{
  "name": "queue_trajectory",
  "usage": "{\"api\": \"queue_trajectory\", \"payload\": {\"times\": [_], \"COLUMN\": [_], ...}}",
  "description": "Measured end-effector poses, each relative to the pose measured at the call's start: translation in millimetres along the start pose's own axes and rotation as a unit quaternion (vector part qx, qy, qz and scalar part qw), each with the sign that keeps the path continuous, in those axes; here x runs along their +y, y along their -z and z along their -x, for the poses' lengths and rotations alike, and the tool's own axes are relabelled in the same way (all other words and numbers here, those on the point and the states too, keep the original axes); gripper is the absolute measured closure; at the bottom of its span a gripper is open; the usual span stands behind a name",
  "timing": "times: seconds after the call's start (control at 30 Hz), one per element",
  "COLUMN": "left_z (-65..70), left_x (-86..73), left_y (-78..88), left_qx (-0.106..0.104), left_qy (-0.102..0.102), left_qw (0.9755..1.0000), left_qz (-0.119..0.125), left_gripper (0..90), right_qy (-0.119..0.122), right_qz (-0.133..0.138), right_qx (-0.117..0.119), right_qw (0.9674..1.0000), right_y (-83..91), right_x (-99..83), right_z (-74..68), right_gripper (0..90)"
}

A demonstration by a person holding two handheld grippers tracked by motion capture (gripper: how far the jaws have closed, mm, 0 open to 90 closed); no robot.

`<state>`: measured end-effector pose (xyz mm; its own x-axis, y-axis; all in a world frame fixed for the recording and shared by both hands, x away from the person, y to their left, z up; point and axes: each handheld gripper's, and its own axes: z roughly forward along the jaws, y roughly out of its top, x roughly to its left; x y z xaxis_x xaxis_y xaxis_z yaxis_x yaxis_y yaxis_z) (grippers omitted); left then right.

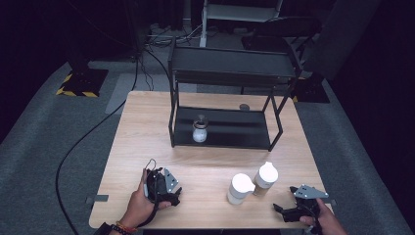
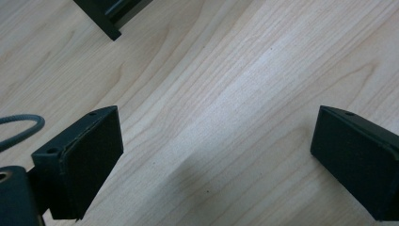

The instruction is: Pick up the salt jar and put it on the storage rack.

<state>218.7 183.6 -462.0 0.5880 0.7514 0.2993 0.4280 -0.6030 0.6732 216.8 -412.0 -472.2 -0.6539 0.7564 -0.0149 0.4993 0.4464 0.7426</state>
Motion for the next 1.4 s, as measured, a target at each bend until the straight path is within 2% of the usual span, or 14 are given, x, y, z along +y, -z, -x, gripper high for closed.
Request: {"api": "queue_trajectory", "payload": {"times": [0.2, 0.3, 0.43, 0.63, 0.77, 0.83, 0.93, 1.4], "left_z": [-8.1, -14.2, -19.9, -37.0, -47.0, -54.1, -57.1, -56.7], "left_x": [-10.1, -15.6, -22.6, -33.4, -35.4, -36.2, -37.4, -38.4], "left_y": [3.5, 5.8, 9.9, 10.1, 8.1, 6.6, 6.5, 7.7], "left_qx": [-0.014, -0.024, -0.025, -0.052, -0.068, -0.082, -0.087, -0.086], "left_qy": [0.023, 0.04, 0.057, 0.102, 0.123, 0.138, 0.137, 0.137], "left_qw": [0.9996, 0.9989, 0.998, 0.9934, 0.9901, 0.987, 0.9867, 0.9868], "left_qz": [0.005, 0.004, 0.001, -0.001, -0.008, -0.013, -0.013, -0.014], "left_gripper": [2.8, 2.7, 2.2, 1.9, 0.4, 0.5, 0.3, 0.3], "right_qy": [0.0, 0.0, 0.0, 0.0, 0.0, 0.001, 0.001, 0.003], "right_qz": [0.0, 0.0, 0.0, 0.0, 0.0, -0.001, -0.001, -0.006], "right_qx": [0.0, 0.0, 0.0, 0.0, 0.0, 0.001, 0.001, 0.003], "right_qw": [1.0, 1.0, 1.0, 1.0, 1.0, 1.0, 1.0, 1.0], "right_y": [0.0, 0.0, 0.0, 0.0, 0.0, 0.0, 0.1, -0.4], "right_x": [-0.1, 0.0, 0.1, 0.2, 0.2, 0.2, 0.3, 3.4], "right_z": [0.0, 0.0, 0.2, 0.2, 0.2, 0.4, 0.5, 1.5], "right_gripper": [0.0, 0.0, 0.0, 0.0, 0.0, 0.0, 0.0, 0.0]}}
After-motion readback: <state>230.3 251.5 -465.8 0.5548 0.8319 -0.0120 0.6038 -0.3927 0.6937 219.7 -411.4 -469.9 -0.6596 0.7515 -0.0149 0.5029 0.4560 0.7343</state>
